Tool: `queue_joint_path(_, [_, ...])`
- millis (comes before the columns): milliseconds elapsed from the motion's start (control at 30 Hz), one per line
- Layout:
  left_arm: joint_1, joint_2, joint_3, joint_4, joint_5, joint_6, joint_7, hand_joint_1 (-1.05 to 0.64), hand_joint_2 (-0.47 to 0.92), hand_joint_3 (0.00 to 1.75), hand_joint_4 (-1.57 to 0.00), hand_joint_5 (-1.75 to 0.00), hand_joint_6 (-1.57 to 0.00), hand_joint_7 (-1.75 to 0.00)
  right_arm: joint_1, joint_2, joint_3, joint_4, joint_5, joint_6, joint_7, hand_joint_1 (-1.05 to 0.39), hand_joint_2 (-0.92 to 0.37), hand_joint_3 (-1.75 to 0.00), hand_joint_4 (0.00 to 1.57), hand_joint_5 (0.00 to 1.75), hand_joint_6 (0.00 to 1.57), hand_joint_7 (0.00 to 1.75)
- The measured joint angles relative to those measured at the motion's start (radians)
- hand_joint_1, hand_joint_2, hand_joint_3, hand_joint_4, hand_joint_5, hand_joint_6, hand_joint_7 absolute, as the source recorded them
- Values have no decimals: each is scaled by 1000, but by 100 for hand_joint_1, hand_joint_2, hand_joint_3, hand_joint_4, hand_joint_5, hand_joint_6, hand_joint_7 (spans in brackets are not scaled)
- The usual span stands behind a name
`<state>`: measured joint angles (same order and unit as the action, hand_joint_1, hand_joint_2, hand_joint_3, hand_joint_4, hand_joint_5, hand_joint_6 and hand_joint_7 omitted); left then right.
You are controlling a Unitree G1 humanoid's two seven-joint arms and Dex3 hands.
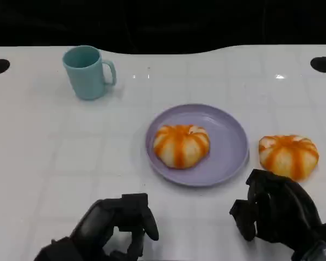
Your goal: Grasp the bread from the table and place it into the plate.
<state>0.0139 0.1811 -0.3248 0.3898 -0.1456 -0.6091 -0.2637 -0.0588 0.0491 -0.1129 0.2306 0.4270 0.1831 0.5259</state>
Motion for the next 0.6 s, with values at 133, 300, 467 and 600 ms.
queue_joint_path(133, [16, -40, 44, -1, -61, 56, -74, -54, 41, 138, -82, -175, -83, -152, 3, -1, 0, -2, 0, 0, 0, -105, -7, -144, 137, 158, 145, 116])
queue_joint_path(300, [25, -84, 90, -2, -97, 86, -135, -55, 44, 138, -89, -175, -81, -153, 3, -1, 0, -3, 1, 0, 1, -105, -8, -142, 137, 157, 145, 115])
queue_joint_path(467, [29, -110, 125, -3, -103, 109, -176, -58, 45, 136, -91, -175, -81, -155, 3, -1, 0, -3, 1, 0, 2, -105, -9, -141, 138, 157, 146, 114])
queue_joint_path(600, [30, -125, 145, -3, -103, 111, -203, -59, 45, 135, -92, -175, -80, -156, 3, -1, 2, -5, 0, 0, 2, -105, -10, -142, 138, 157, 146, 114])
